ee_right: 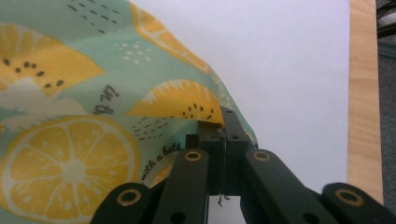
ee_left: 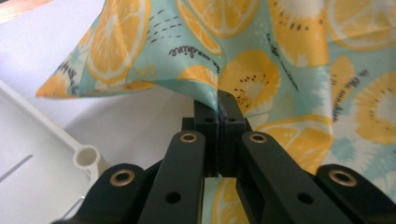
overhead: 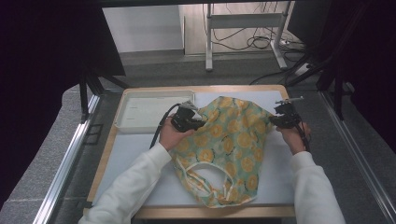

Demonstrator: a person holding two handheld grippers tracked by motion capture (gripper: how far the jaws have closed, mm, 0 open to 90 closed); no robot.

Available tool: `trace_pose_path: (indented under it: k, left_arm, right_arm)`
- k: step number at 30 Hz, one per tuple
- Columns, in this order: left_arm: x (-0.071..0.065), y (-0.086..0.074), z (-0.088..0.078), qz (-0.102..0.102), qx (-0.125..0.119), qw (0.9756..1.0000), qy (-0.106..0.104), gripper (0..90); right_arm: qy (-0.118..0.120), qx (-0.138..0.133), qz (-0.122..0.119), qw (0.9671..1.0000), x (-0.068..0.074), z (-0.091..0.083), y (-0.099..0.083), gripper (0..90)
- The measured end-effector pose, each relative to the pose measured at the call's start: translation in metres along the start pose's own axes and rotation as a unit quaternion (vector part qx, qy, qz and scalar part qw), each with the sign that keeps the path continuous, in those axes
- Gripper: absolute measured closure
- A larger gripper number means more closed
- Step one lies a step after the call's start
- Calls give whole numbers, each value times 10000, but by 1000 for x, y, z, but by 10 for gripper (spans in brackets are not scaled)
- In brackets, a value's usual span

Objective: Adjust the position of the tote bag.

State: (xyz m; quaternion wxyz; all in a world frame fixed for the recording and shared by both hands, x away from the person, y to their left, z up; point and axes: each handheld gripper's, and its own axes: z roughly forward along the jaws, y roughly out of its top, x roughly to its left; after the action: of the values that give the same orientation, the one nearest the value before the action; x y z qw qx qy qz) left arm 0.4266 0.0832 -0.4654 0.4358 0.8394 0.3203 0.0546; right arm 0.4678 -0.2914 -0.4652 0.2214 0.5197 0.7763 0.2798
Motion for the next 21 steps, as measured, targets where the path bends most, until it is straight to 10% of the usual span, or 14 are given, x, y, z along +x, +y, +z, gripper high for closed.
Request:
trace_pose_path:
  k: [21]
  left_arm:
    - [-33,-10,-10,53,-80,9997,-232,892]
  right_arm:
    - [79,81,61,9999,-11,36,20,894]
